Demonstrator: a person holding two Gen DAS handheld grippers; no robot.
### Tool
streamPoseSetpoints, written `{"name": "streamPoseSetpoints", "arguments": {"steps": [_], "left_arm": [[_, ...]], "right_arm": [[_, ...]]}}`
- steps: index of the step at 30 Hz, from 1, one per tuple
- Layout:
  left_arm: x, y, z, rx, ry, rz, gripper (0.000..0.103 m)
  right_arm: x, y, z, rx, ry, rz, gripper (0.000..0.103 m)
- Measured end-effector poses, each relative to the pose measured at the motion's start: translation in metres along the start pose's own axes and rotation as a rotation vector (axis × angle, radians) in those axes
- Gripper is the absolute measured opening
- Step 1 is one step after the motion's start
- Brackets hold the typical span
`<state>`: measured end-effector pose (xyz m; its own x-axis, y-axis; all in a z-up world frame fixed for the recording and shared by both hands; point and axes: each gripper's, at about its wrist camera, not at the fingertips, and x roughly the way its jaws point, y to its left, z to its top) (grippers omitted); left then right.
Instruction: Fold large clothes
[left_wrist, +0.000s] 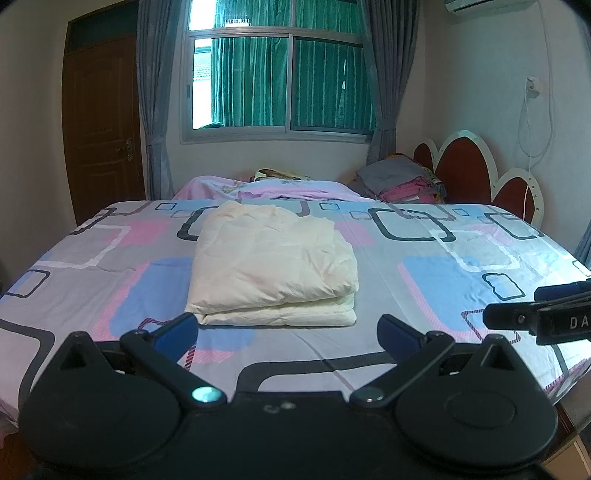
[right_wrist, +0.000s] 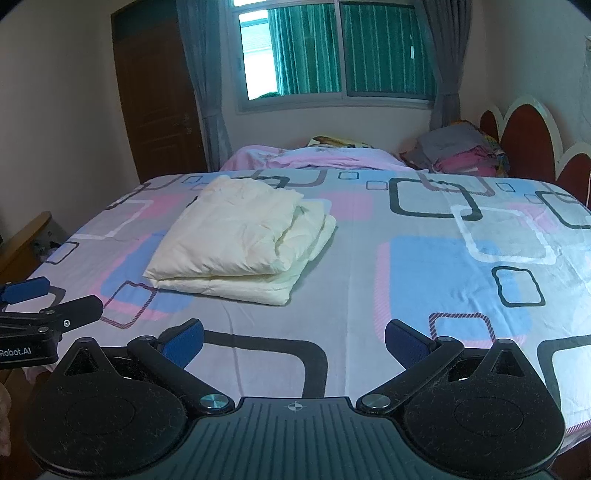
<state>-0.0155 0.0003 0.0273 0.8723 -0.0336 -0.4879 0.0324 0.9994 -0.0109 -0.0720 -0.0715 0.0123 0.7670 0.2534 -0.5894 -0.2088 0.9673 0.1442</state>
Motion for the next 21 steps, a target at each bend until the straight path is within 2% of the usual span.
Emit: {"name": "streamPoseSetpoints", "arguments": {"steps": [21], "left_arm": [[-0.0015,0.0012,0.0039,0.010,-0.014,-0.007,0.103]], "right_arm": [[-0.0018,-0.0003,0.0007,-0.010,-0.007,0.007,0.103]]}}
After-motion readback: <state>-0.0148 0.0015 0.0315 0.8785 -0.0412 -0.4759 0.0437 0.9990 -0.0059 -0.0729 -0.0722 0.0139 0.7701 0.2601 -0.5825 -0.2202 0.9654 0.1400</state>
